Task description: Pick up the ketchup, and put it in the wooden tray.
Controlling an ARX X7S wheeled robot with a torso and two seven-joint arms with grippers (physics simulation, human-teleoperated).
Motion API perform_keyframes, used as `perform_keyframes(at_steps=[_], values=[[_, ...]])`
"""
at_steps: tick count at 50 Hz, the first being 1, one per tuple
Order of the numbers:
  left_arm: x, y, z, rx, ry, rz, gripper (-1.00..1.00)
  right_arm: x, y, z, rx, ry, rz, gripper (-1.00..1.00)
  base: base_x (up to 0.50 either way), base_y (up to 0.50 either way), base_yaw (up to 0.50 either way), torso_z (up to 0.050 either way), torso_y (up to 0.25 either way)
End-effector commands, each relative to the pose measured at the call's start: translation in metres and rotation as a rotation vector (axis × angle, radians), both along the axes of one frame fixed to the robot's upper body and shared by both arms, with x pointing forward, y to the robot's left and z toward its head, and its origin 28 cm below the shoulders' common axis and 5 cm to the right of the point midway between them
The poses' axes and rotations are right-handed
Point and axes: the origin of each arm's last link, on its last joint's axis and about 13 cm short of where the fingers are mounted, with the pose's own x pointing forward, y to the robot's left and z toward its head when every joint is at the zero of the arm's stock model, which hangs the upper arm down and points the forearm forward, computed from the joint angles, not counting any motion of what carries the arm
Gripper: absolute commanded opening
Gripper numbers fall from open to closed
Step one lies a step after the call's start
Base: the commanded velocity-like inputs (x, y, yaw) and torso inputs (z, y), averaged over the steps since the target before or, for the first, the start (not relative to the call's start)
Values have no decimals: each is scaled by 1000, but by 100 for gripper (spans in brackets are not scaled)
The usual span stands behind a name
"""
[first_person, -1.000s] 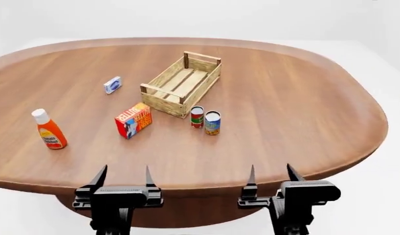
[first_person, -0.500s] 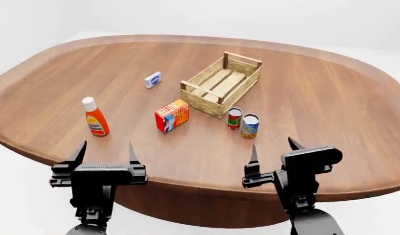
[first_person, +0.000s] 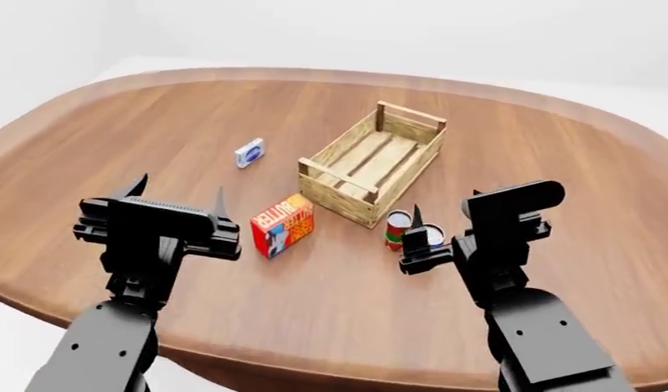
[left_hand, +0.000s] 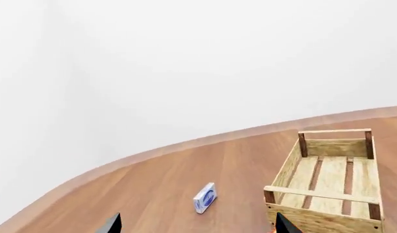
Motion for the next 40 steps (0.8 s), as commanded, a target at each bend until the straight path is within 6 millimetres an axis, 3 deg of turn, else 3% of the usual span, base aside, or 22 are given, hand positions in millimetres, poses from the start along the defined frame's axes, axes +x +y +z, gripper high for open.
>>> perform_keyframes(at_steps=[1,40], values=[[4,8,15,15,-3,-25,100,-1,0,16,-8,5,12,100,493,84,0,0,0],[-11,24,10,41,-99,16,100,1,8,15,-10,12,45,100,493,84,0,0,1]])
